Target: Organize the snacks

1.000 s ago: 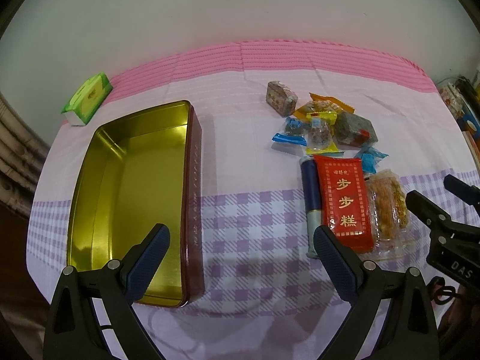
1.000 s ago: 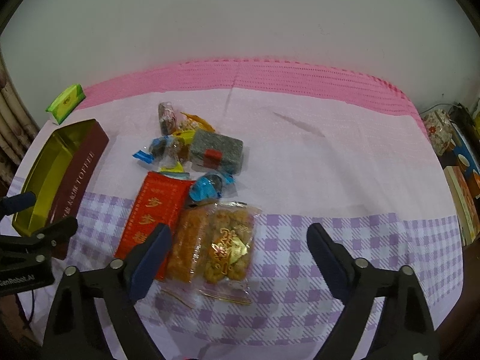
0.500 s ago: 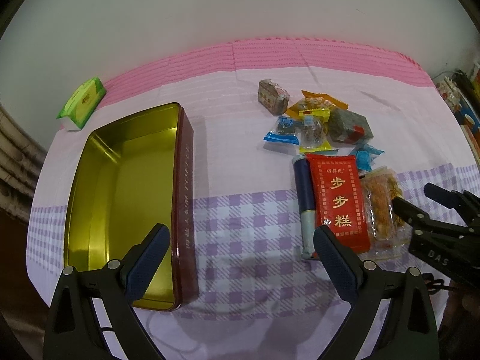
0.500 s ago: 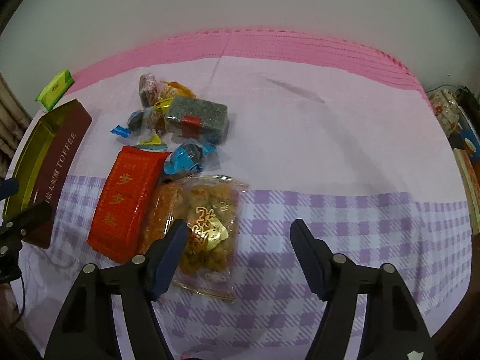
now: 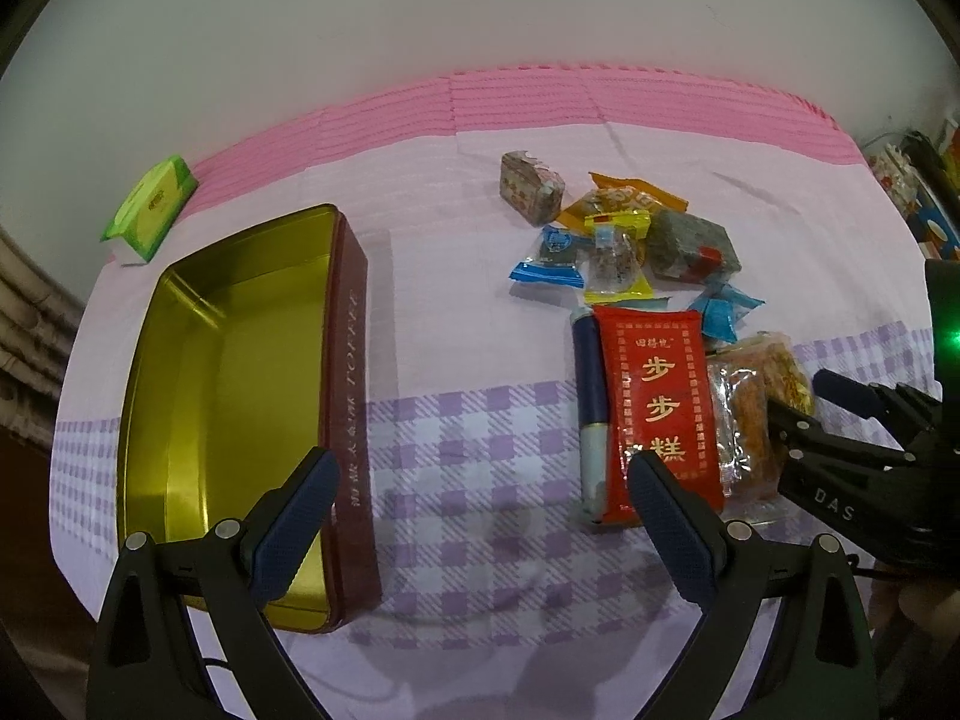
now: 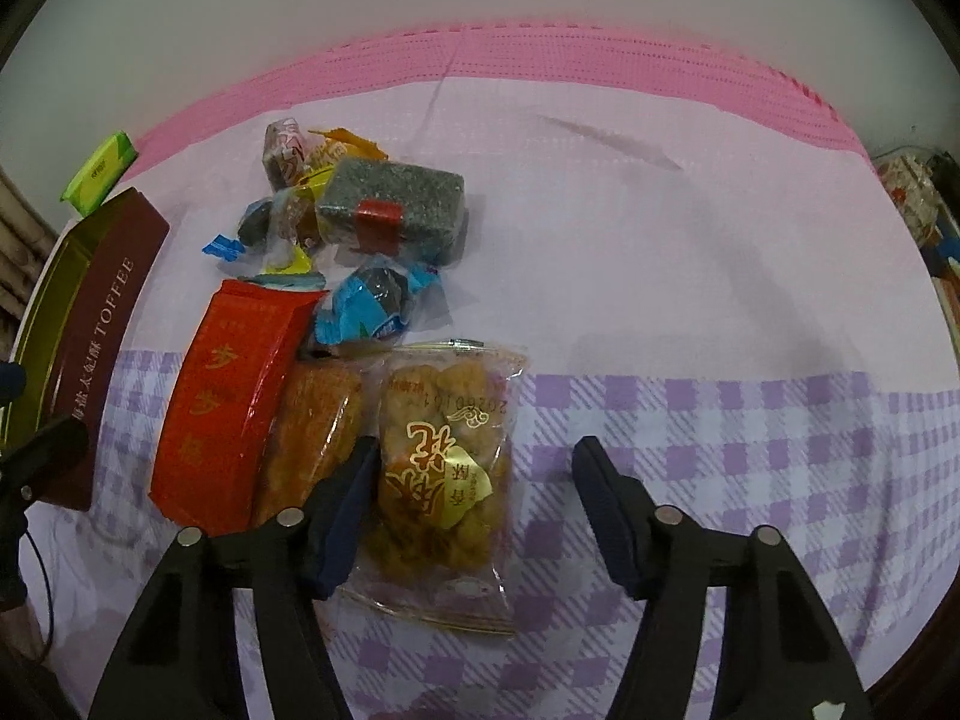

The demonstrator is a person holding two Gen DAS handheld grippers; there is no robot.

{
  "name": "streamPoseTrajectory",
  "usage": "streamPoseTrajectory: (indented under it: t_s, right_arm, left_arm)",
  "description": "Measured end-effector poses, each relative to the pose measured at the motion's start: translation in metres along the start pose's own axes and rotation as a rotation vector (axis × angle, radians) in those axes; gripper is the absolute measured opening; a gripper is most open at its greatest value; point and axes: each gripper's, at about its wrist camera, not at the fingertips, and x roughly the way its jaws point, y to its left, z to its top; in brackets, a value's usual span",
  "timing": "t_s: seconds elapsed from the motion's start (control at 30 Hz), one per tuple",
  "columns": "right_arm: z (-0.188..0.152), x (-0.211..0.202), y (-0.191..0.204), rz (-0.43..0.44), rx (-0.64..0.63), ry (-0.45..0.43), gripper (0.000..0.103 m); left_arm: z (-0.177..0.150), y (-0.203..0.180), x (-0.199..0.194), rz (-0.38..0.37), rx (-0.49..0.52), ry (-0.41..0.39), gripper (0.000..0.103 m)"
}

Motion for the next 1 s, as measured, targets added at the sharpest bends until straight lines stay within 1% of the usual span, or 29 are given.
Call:
streamPoseTrajectory:
  t_s: [0.03, 0.07, 0.13, 0.2, 0.3, 0.47, 0.6, 0.73, 1.0]
  right_arm:
    - [0.0, 0.0, 0.0, -0.001, -0.004, -0.001, 0.052]
    - [0.001, -0.001, 0.0, -0.001, -0.008, -0.004, 0.044]
    - [0.001, -0.001, -0.001, -0.005, -0.015, -0.005, 0.038]
    - [0.0, -0.002, -0.004, 0.007, -0.009, -0.006, 0.038]
    - [-0.002, -0.003, -0.012, -0.005, -0.004, -0.008, 0.038]
    - [-0.004, -0.006, -0.037, -0.042, 0.054, 0.001, 0.037]
    - [-0.005, -0.007, -0.056, -0.066, 0.097, 0.018, 0.037]
    - [-0.005, -0.008, -0.065, -0.066, 0.115, 0.02, 0.037]
    - [-0.005, -0.007, -0.065, -0.07, 0.111, 0.013, 0.038]
  left_arm:
    - [0.001, -0.002, 0.001, -0.005, 0.005, 0.003, 0.097]
    - [0.001, -0.004, 0.001, -0.008, 0.009, 0.006, 0.097]
    - [0.003, -0.009, 0.001, -0.018, 0.02, 0.009, 0.097]
    - [0.006, -0.015, 0.002, -0.031, 0.032, 0.014, 0.097]
    - [0.009, -0.023, 0.003, -0.048, 0.051, 0.016, 0.097]
    - [0.015, -0.035, 0.011, -0.105, 0.063, 0.062, 0.097]
    - [0.02, -0.043, 0.019, -0.125, 0.068, 0.095, 0.097]
    - [0.028, -0.051, 0.031, -0.123, 0.067, 0.129, 0.097]
    - [0.039, -0.061, 0.054, -0.058, 0.084, 0.162, 0.094]
